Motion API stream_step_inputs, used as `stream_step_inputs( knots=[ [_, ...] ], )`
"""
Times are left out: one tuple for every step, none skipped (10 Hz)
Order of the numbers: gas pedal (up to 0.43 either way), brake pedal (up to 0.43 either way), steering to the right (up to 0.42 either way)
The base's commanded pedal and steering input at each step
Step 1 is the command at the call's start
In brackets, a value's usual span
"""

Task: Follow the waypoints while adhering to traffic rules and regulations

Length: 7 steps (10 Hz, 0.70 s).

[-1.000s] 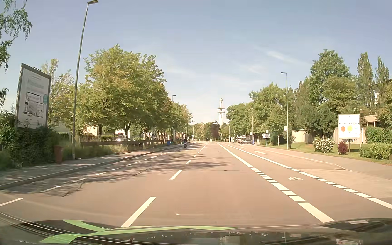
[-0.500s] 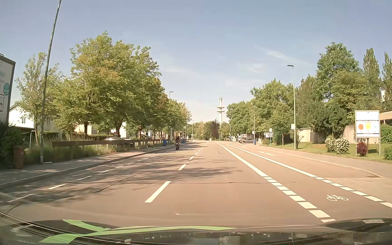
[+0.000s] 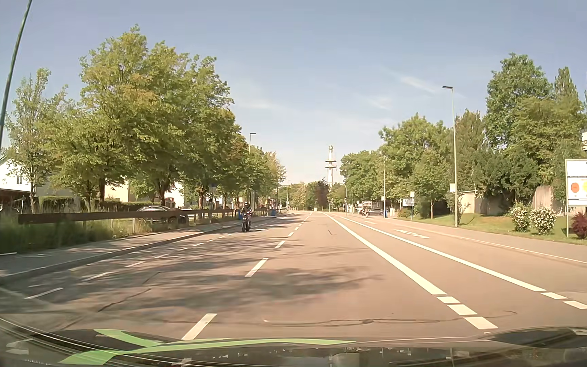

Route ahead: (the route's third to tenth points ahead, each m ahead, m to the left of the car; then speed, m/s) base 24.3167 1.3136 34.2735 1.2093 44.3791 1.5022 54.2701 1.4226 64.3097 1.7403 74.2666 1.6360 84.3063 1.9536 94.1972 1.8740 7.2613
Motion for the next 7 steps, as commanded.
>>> stream_step_inputs(
  knots=[
    [0.098, 0.0, -0.002],
    [0.098, 0.0, -0.002],
    [0.098, 0.0, -0.002],
    [0.098, 0.0, -0.003],
    [0.11, 0.0, -0.003],
    [0.11, 0.0, -0.003],
    [0.11, 0.0, -0.003]
  ],
)
